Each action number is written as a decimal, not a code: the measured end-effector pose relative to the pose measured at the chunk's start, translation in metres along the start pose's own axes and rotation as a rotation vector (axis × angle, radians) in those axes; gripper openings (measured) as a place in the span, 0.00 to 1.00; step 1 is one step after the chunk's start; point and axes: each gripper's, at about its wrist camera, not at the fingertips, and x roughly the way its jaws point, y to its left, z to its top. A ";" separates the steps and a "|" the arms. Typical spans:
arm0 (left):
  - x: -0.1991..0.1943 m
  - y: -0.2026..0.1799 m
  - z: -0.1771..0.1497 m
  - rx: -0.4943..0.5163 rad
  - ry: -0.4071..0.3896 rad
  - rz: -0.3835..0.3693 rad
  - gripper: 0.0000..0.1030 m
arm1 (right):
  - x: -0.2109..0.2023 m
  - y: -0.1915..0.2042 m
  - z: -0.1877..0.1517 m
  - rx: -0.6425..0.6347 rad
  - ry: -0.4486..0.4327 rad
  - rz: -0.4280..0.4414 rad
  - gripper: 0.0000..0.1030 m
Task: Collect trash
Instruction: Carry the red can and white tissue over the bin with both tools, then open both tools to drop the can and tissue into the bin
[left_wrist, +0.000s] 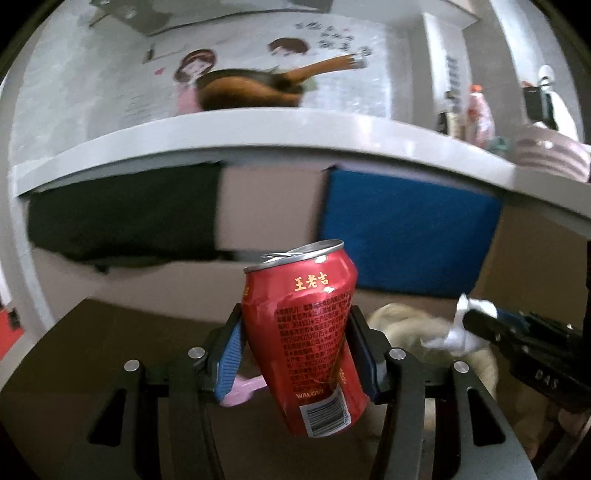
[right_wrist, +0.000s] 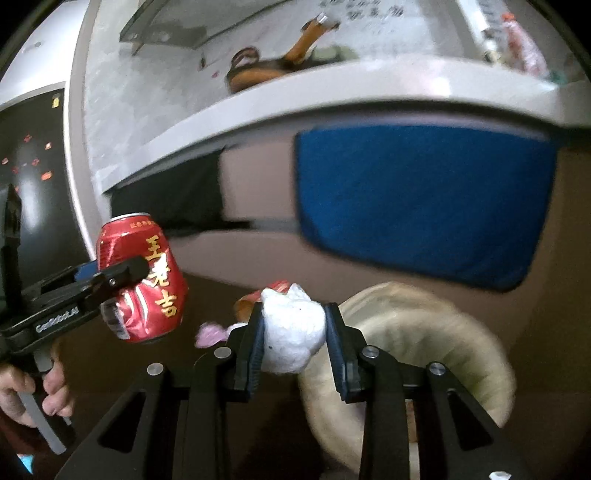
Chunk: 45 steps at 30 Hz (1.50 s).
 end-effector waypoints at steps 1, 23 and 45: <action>0.001 -0.010 0.003 0.009 -0.008 -0.018 0.52 | -0.008 -0.008 0.005 0.005 -0.017 -0.021 0.29; 0.062 -0.106 -0.005 0.072 0.106 -0.191 0.52 | -0.036 -0.098 0.011 0.080 -0.007 -0.169 0.29; 0.135 -0.067 -0.025 -0.049 0.297 -0.301 0.63 | 0.006 -0.130 -0.026 0.181 0.088 -0.202 0.60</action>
